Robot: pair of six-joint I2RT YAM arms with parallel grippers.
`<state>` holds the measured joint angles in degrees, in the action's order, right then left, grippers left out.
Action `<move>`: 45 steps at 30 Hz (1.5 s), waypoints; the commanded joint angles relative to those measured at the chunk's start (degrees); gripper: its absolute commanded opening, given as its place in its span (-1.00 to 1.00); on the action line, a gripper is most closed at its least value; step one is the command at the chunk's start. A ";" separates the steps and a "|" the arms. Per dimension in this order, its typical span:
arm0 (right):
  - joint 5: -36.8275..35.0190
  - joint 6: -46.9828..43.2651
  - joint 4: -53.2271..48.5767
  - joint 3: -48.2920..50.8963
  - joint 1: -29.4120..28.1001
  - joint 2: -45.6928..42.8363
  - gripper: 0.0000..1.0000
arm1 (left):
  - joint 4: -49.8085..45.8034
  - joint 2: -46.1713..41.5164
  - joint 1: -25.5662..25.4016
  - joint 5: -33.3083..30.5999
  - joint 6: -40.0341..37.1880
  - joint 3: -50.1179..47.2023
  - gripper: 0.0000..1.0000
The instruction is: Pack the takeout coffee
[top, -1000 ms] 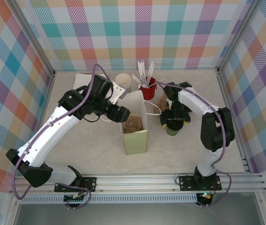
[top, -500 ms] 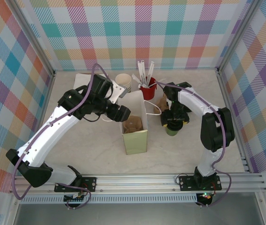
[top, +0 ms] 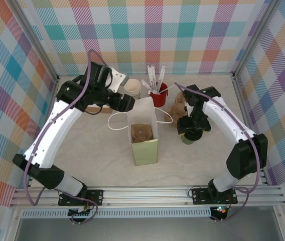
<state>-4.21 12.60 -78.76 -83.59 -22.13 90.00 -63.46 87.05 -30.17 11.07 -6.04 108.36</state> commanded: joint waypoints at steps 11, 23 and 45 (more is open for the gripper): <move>4.64 -0.68 -7.44 -4.96 -0.29 -7.00 0.62 | -5.99 16.37 0.32 1.75 -20.61 14.85 0.70; 7.30 -1.88 -11.16 -7.87 -0.37 -11.48 0.60 | -13.45 27.25 0.31 5.80 -23.05 24.27 0.27; 16.96 2.33 -17.66 -39.85 -6.45 -6.57 0.50 | -12.87 22.87 -2.14 7.94 -8.77 24.17 -0.86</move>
<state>10.33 13.34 -92.18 -120.57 -27.38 81.93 -75.11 113.38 -31.64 17.28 -19.40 131.22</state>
